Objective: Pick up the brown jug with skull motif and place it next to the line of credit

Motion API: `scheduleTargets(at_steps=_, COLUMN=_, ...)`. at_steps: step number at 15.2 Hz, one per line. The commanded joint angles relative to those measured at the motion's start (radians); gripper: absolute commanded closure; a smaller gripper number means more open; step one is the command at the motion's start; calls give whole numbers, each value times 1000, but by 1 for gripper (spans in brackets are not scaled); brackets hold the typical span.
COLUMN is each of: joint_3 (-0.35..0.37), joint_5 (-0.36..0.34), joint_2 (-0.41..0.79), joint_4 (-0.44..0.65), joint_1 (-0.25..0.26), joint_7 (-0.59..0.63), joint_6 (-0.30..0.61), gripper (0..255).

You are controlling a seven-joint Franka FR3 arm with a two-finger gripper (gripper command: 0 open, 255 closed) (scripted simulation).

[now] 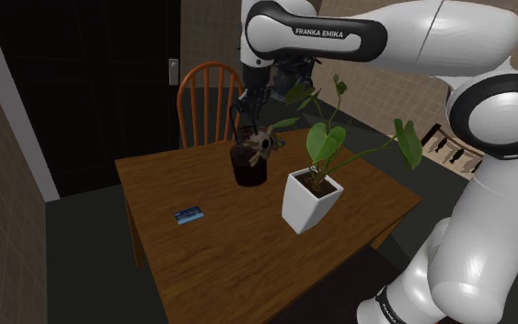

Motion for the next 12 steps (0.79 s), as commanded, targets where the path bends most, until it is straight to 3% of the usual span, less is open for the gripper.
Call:
scheduleTargets(at_steps=1, joint_3=3, joint_5=-1, joint_2=0, joint_4=-18, joint_1=5, joint_7=13, joint_6=20, gripper=255)
scheduleTargets(at_steps=9, joint_3=2, joint_5=-5, joint_2=-2, joint_4=-131, joint_1=2, joint_7=32, joint_6=130, gripper=255)
scheduleTargets(at_steps=12, joint_3=2, joint_5=-5, joint_2=-2, joint_4=-131, joint_1=2, joint_7=32, joint_6=130, gripper=255)
